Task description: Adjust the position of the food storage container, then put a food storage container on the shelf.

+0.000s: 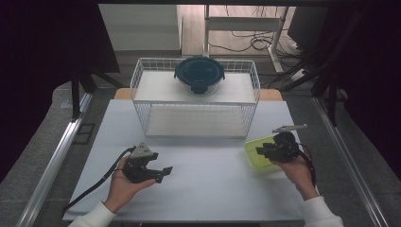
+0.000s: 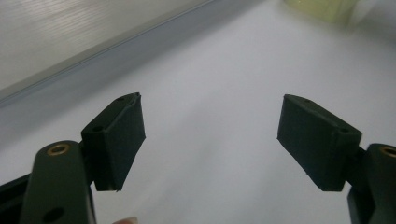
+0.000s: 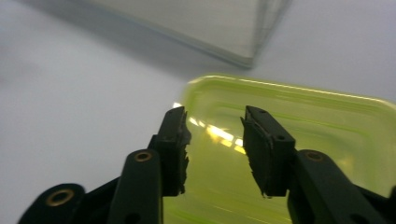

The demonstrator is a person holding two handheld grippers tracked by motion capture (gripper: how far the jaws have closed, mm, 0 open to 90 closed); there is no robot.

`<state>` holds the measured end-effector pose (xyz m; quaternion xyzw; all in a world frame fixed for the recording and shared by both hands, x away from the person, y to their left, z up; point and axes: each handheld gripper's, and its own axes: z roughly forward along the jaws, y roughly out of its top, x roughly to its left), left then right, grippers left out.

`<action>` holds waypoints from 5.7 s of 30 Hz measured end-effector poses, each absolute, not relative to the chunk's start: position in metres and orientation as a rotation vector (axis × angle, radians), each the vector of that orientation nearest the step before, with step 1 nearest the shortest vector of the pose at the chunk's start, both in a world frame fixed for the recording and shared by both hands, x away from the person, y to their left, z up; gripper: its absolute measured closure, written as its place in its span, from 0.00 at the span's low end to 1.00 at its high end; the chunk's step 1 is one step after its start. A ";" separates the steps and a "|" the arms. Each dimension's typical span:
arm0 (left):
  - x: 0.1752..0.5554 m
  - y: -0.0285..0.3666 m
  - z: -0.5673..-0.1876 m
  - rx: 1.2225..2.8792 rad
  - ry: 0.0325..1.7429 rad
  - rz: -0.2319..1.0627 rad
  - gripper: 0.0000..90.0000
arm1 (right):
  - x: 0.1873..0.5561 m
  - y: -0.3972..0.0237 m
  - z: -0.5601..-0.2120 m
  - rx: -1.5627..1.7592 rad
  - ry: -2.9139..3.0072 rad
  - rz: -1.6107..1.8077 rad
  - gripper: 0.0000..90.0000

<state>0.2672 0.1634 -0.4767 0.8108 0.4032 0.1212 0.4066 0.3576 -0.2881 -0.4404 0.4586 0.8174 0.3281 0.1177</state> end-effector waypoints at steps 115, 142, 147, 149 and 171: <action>0.274 0.165 -0.493 2.057 1.104 0.283 0.26 | 0.322 -0.230 -0.481 1.096 2.692 0.756 0.99; 0.275 0.163 -0.496 2.068 1.103 0.275 0.26 | 0.329 -0.186 -0.494 1.026 2.688 0.799 0.99; 0.275 0.164 -0.495 2.060 1.100 0.274 0.26 | 0.327 -0.188 -0.492 1.015 2.671 0.800 0.99; 0.276 0.165 -0.495 2.059 1.102 0.282 0.26 | 0.325 -0.191 -0.489 0.998 2.655 0.807 0.99; 0.266 0.167 -0.486 2.017 1.087 0.267 0.26 | 0.317 -0.231 -0.460 1.245 2.446 1.236 0.62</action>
